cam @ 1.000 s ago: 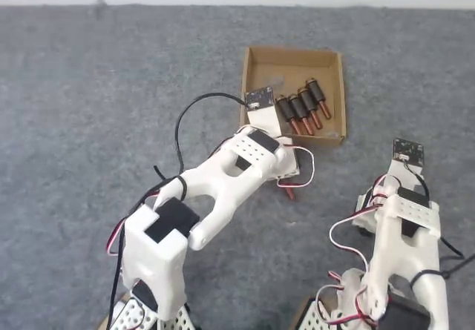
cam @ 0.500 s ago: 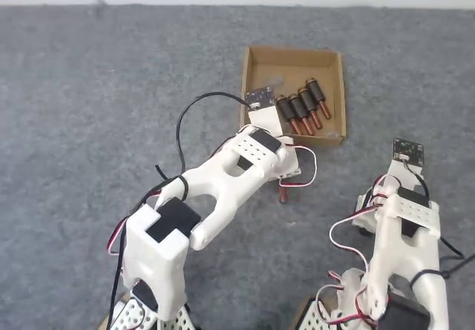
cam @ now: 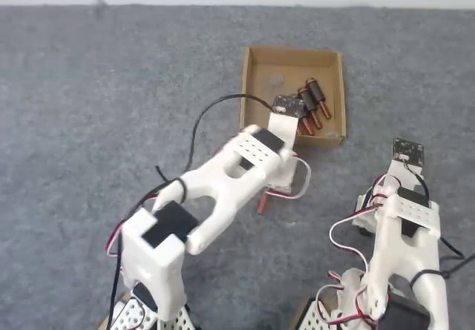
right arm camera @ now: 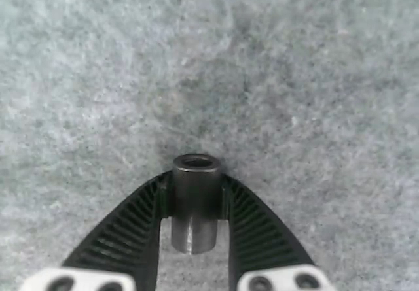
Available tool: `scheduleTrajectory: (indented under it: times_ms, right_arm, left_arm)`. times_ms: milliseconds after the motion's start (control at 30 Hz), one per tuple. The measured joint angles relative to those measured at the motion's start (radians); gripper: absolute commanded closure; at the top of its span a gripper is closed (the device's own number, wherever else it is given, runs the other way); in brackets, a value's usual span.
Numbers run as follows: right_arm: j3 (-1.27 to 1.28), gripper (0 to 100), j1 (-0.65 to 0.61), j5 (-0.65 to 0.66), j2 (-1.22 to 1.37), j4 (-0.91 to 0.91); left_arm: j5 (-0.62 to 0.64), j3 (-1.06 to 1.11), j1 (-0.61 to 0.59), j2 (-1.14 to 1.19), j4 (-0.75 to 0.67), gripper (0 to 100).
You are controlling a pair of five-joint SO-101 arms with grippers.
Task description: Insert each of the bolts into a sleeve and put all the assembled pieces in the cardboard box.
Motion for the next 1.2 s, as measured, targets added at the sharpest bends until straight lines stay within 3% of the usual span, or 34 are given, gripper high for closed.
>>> scheduleTrajectory:
  times_ms: [133, 467, 833, 1033, 1200]
  right_arm:
    - [0.012, 99.3, 0.0, 0.0, -0.014, -0.003]
    - [0.017, 99.3, 0.0, 0.0, -0.023, -0.097]
    - [0.018, 99.3, 0.0, 0.0, -0.023, -0.618]
    - [0.018, 99.3, -0.005, 0.0, -0.023, -0.988]
    - [0.018, 99.2, -0.092, -0.005, 0.017, -1.194]
  left_arm:
    - [-0.127, 0.035, -0.097, -0.055, 0.002, 99]
    - [-0.25, 0.221, -0.29, -0.255, -0.051, 99]
    - [-0.253, 0.634, -0.542, -0.52, -0.539, 99]
    - [-0.253, 0.68, -0.546, -0.56, -0.603, 99]
    - [-0.253, 0.68, -0.555, -0.56, -0.606, 99]
